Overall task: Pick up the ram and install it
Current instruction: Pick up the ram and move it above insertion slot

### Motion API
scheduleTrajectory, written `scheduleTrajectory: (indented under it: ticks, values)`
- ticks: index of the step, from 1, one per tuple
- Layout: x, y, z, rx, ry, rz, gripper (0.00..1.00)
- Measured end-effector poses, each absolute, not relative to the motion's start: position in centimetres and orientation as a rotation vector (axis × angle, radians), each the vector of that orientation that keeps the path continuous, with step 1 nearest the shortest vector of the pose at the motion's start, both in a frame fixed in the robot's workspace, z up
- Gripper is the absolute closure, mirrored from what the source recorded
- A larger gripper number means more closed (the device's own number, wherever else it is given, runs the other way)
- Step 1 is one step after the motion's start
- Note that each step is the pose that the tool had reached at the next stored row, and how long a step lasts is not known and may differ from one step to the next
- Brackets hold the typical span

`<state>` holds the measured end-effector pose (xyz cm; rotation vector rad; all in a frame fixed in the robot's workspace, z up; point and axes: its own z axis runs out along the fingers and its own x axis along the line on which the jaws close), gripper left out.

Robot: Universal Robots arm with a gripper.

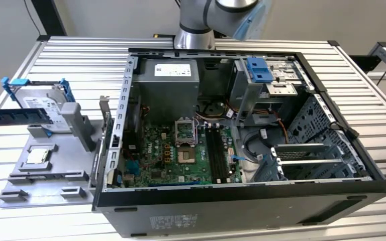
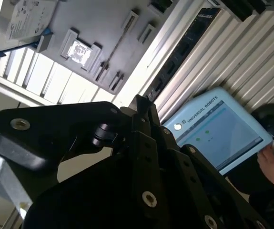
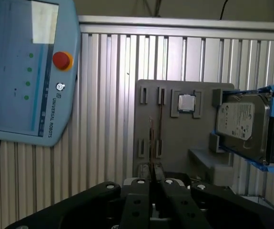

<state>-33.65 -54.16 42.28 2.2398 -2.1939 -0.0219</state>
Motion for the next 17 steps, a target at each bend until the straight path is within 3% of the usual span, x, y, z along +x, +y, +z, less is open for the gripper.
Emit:
scheduleTrajectory:
  ticks: [17]
  values:
    - [-26.1,-54.2,42.3,2.243,-2.192,-0.021,1.00]
